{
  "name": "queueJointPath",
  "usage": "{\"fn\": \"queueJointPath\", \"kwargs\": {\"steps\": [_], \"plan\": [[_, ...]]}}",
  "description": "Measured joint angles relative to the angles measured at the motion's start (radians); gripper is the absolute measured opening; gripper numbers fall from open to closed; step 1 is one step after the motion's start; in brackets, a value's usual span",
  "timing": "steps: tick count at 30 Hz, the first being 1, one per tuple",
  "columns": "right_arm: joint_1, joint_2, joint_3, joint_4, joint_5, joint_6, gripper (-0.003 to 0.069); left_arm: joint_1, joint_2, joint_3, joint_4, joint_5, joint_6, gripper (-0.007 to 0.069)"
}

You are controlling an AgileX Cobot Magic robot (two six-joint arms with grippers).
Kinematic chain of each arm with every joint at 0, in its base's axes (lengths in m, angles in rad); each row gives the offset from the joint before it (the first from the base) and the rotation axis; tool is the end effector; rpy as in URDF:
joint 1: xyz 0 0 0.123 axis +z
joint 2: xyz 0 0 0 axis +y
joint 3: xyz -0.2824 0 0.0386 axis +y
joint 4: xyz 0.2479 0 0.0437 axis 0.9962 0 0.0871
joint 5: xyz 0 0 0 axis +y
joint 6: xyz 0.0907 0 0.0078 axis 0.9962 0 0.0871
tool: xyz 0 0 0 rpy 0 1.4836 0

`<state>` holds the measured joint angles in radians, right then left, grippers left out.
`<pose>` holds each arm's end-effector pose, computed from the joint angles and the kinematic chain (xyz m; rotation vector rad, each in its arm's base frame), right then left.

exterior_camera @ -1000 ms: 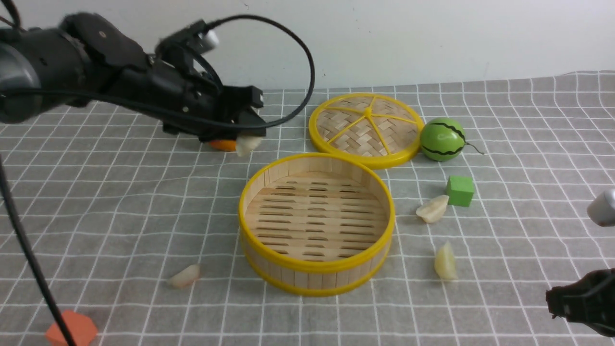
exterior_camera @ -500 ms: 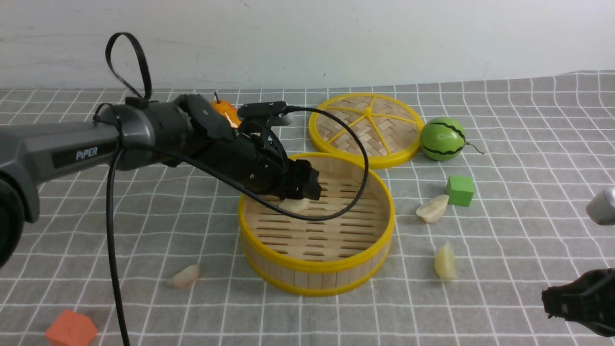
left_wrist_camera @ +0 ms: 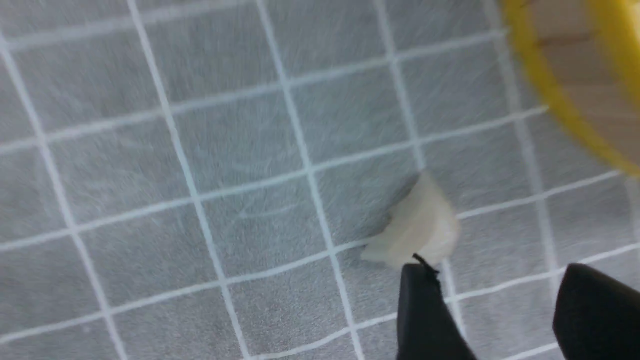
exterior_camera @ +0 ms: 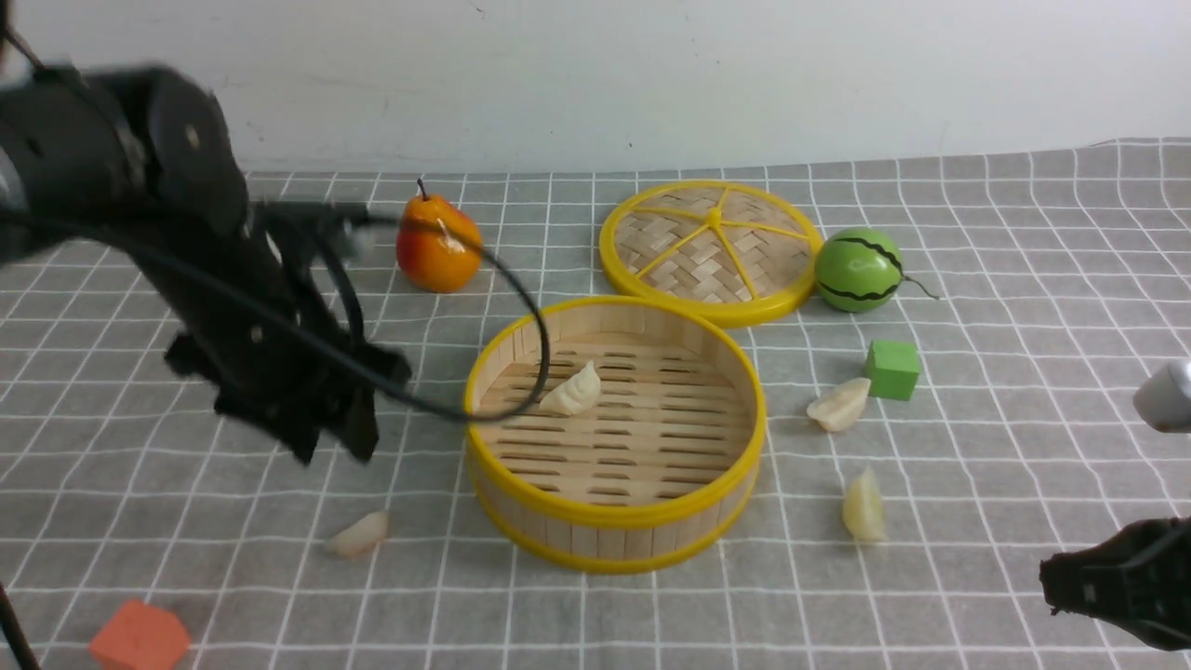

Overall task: Put the dumplings into the steamer on the table with the grey tablecloth.
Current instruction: 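Reach for and grasp a dumpling on the table with the left gripper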

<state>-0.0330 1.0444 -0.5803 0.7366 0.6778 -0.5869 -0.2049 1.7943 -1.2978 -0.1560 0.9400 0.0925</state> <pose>0.1842 0.0324 0.2492 -0.1086 2.4398 0.5360 0.3494 -0.0843 0.2221 0.3196 2.9032 -0.2171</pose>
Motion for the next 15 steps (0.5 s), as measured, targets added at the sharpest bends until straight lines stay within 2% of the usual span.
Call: {"fn": "queueJointPath", "kwargs": {"steps": [3,9,12,15], "plan": [[0.000,0.000,0.000,0.008,0.001,0.000,0.0041,0.000,0.046,0.075,-0.002,-0.066,0.043,0.0320],[0.000,0.001,0.000,0.023,0.002,0.000,0.0042,0.000,0.116,0.088,-0.032,-0.145,0.152,0.0267],[0.000,0.001,0.000,0.023,0.005,0.000,0.0042,0.000,0.125,0.082,-0.038,-0.156,0.169,0.0194],[0.000,0.001,0.000,0.023,0.008,0.000,0.0042,0.000,0.121,0.081,-0.038,-0.159,0.168,0.0181]]}}
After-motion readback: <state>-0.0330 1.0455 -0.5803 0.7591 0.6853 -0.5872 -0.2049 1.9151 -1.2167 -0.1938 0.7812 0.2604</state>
